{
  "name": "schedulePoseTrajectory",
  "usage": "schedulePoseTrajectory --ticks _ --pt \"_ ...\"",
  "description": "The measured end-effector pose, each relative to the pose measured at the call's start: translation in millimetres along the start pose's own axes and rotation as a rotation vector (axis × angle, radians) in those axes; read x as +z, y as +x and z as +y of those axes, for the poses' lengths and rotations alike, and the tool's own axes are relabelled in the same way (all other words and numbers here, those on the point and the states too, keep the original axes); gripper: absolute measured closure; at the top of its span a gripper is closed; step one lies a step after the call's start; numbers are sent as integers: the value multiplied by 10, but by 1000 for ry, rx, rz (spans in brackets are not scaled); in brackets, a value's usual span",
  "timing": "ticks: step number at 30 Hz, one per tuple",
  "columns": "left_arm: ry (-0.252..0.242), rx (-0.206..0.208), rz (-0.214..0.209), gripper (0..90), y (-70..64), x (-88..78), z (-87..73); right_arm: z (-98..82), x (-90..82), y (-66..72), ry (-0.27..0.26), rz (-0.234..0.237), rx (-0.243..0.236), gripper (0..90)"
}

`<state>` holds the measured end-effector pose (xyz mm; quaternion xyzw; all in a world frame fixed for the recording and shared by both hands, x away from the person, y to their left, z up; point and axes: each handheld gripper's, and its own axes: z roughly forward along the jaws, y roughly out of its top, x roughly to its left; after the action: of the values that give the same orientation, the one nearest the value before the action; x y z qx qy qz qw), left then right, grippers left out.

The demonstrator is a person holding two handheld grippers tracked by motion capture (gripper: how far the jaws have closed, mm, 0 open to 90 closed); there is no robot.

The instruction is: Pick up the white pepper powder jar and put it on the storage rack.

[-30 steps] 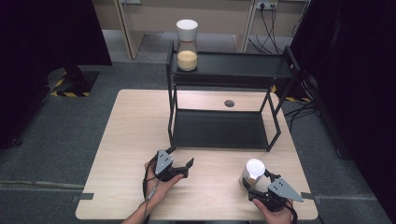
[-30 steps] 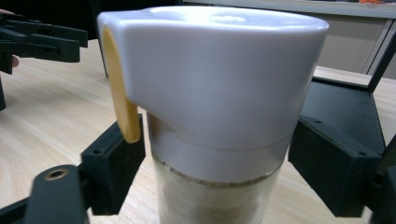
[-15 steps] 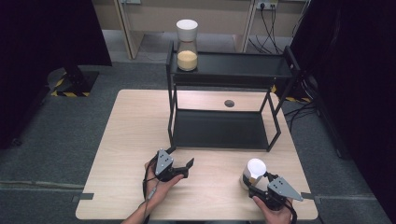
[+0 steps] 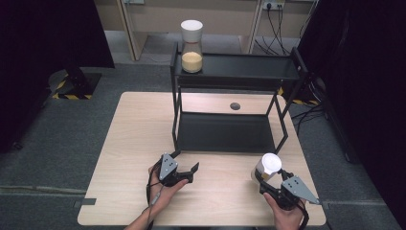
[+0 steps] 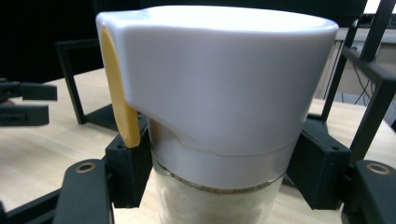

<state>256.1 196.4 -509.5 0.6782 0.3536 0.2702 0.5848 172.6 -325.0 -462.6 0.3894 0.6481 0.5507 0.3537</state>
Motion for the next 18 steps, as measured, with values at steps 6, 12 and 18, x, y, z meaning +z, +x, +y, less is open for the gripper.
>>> schedulePoseTrajectory --ticks 6,12,18 --pt "0 0 0 112 0 0 0 106 48 21 -26 -10 -7 307" --pt "-1 -1 1 113 -1 -1 -3 215 81 25 -40 -17 -14 307" --pt "0 -3 2 114 0 -2 0 336 105 6 -64 -24 -21 307"
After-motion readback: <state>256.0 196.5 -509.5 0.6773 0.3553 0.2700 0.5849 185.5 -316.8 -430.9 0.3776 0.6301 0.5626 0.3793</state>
